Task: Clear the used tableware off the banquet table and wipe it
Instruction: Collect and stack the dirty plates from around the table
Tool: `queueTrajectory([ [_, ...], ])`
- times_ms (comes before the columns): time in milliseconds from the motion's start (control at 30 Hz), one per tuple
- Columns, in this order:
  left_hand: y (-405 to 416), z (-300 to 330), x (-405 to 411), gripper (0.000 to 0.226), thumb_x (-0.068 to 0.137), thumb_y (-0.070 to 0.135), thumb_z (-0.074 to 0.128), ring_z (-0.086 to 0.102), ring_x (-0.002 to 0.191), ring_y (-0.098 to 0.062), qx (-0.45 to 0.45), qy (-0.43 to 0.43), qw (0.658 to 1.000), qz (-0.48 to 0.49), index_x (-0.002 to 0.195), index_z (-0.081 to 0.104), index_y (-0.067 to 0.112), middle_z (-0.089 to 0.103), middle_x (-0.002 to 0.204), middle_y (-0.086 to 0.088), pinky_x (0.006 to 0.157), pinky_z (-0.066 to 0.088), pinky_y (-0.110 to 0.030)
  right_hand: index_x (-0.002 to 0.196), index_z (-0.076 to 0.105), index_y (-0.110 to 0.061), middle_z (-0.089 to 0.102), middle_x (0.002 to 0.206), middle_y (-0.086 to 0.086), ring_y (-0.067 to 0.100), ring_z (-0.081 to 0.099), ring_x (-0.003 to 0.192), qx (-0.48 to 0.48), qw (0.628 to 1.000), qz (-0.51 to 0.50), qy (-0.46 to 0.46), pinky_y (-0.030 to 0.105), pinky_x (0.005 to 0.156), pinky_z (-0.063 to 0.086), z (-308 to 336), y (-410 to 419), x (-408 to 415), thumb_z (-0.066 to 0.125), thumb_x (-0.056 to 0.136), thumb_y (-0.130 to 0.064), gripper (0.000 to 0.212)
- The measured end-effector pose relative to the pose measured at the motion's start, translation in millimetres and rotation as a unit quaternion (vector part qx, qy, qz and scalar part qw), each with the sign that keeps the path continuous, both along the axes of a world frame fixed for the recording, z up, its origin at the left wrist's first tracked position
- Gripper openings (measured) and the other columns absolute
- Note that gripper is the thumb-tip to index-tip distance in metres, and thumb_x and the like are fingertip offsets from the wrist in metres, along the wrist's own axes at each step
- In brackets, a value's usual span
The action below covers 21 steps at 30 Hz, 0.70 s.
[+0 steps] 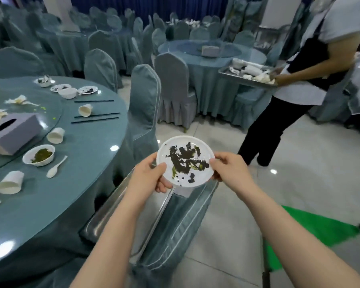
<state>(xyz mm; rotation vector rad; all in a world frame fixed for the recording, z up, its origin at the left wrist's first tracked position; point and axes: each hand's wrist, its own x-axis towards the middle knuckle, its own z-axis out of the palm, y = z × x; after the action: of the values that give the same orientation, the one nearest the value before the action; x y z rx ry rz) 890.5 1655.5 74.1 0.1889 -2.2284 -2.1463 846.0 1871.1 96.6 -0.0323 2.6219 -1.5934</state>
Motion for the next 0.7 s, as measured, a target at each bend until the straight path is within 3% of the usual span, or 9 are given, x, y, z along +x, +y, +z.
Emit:
queueTrajectory([
  [133,74.3,2.3,-49.4,0.035,0.092,0.013,0.048,0.057,0.047,-0.017,0.004,-0.001,1.000,0.005,0.121,0.059,0.028,0.067,0.061,-0.016,0.043,0.044,-0.022,0.076,0.071,-0.029,0.064,0.056,-0.004,0.008,0.057,0.050,-0.005,1.000,0.023,0.010,0.025,0.053,0.044,16.3,77.7,-51.5,0.054,0.082,-0.019,0.021],
  [300,142.5,2.7,-101.5,0.035,0.092,0.014,0.050,0.054,0.047,-0.019,0.012,-0.007,1.000,0.004,0.122,0.060,0.028,0.066,0.061,-0.017,0.046,0.047,-0.027,0.090,0.072,-0.021,0.065,0.060,-0.007,0.008,0.055,0.049,-0.038,0.999,0.030,-0.007,0.017,0.047,0.041,18.7,149.3,-102.7,0.057,0.087,-0.016,0.016],
  [467,190.2,5.1,-148.8,0.035,0.092,0.013,0.049,0.053,0.042,-0.016,0.012,-0.024,0.999,0.022,0.122,0.059,0.028,0.065,0.059,-0.017,0.046,0.049,-0.028,0.091,0.071,-0.025,0.067,0.061,-0.009,0.006,0.055,0.048,-0.056,0.998,0.038,-0.015,0.016,0.046,0.043,13.3,195.7,-152.7,0.058,0.088,-0.018,0.015],
  [700,226.8,-10.3,-241.9,0.036,0.090,0.009,0.048,0.049,0.041,-0.011,0.010,-0.031,0.997,0.073,0.116,0.064,0.028,0.063,0.056,-0.011,0.039,0.039,-0.018,0.092,0.067,-0.031,0.070,0.076,-0.007,0.003,0.063,0.059,-0.050,0.998,0.027,-0.039,0.024,0.063,0.052,-9.5,238.1,-249.3,0.056,0.088,-0.024,0.013],
])
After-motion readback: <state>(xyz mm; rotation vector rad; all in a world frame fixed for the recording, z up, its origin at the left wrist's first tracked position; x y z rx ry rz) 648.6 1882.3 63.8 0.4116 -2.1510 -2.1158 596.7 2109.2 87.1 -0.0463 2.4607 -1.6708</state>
